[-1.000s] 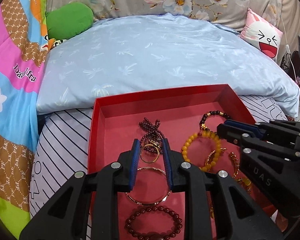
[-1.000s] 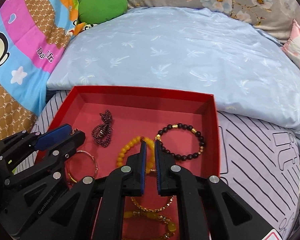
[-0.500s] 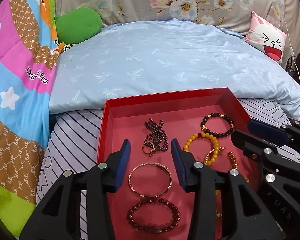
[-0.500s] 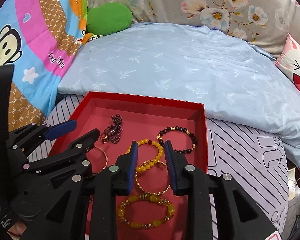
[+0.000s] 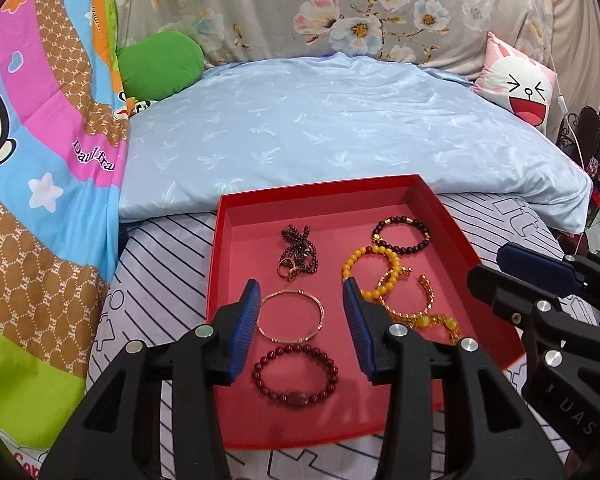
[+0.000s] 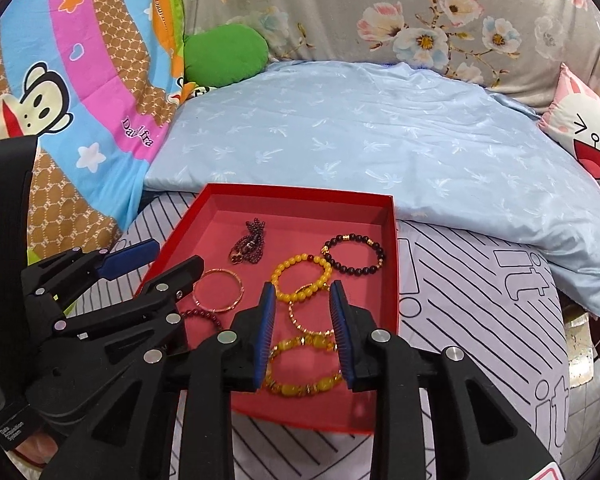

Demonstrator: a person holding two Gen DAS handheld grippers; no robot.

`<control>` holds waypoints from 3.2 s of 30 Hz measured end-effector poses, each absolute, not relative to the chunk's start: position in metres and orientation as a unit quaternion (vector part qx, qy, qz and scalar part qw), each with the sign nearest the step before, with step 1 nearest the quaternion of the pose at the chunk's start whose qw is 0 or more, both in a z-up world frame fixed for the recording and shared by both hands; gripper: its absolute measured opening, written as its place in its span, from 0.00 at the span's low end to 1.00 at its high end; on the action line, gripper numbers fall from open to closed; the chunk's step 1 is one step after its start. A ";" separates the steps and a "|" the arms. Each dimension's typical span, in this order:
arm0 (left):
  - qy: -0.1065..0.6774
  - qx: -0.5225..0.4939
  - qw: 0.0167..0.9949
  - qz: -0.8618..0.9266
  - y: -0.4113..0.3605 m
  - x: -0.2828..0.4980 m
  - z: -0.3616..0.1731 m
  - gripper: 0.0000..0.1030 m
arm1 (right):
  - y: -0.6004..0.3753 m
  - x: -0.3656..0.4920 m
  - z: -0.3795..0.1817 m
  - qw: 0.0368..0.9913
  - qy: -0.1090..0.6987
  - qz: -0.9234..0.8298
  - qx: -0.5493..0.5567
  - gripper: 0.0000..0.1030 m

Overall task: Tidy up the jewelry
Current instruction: 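Withdraw both tools from the tray toward the two gold hoop earrings, then grasp one gold hoop earring with the left tool while the right tool grasps the other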

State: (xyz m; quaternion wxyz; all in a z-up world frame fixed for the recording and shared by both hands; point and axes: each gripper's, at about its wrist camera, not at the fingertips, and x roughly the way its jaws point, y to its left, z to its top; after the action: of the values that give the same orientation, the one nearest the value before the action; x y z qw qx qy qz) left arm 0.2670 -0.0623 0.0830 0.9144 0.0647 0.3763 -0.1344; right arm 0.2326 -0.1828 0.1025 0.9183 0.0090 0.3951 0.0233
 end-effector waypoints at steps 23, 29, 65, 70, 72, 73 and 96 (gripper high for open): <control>0.390 0.049 0.914 -0.103 -0.005 0.138 0.043 0.41 | -0.157 0.106 0.044 0.898 0.436 0.050 0.039 0.27; 0.381 0.051 0.918 -0.097 0.000 0.115 0.027 0.48 | -0.147 0.093 0.015 0.887 0.455 0.056 0.058 0.27; 0.411 0.007 0.907 -0.095 0.017 0.104 -0.005 0.50 | -0.116 0.098 -0.006 0.893 0.450 0.032 -0.012 0.16; 0.412 0.011 0.906 -0.100 0.011 0.102 -0.005 0.50 | -0.126 0.095 -0.003 0.893 0.450 0.025 0.005 0.16; 0.412 0.012 0.905 -0.103 0.008 0.102 -0.005 0.50 | -0.131 0.094 -0.002 0.894 0.448 0.022 0.011 0.16; 0.413 0.013 0.905 -0.104 0.006 0.102 -0.006 0.50 | -0.132 0.094 -0.001 0.894 0.448 0.021 0.013 0.16; 0.425 0.018 0.897 -0.120 -0.004 0.111 -0.009 0.16 | -0.140 0.092 -0.006 0.891 0.453 0.018 0.029 0.16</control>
State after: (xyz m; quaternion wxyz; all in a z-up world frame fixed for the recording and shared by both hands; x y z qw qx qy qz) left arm 0.1110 -0.0044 -0.0094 0.8969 0.0184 0.4253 -0.1197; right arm 0.0924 -0.1399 -0.0055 0.8907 0.0292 0.4533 0.0179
